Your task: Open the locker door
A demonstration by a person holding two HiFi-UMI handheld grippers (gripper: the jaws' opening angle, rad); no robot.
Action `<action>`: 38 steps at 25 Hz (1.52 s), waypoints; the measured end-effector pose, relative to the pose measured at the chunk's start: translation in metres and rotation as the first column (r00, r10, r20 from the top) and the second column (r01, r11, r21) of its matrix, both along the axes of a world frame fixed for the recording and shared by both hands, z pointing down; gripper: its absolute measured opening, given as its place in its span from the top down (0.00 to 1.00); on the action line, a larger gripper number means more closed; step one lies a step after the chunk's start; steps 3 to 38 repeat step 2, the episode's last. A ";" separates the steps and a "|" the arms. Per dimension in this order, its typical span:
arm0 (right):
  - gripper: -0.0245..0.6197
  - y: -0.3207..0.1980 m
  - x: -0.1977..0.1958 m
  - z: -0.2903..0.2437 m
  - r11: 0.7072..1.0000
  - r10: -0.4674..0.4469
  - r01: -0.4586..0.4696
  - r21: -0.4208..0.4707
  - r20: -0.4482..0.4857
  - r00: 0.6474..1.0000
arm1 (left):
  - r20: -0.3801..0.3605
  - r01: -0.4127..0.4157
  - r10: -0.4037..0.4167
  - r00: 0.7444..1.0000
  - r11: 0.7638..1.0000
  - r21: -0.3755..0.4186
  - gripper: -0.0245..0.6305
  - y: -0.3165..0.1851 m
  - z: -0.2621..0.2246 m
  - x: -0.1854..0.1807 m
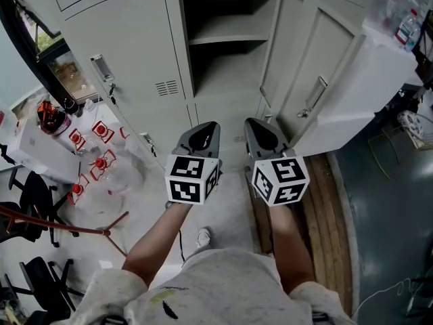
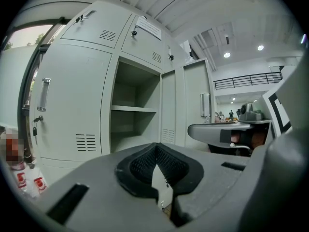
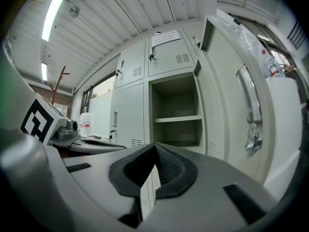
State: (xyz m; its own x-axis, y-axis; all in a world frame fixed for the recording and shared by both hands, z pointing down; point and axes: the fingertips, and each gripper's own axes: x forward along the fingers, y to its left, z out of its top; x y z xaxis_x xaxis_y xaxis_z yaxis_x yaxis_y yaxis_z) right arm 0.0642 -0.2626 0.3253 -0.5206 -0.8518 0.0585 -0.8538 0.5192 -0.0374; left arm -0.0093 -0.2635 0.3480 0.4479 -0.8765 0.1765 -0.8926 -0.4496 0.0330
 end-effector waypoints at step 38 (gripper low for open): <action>0.96 0.001 0.000 0.000 1.000 0.001 -0.001 0.001 -0.001 1.000 | 0.000 -0.002 0.002 1.000 1.000 -0.005 0.96 0.000 0.002 0.000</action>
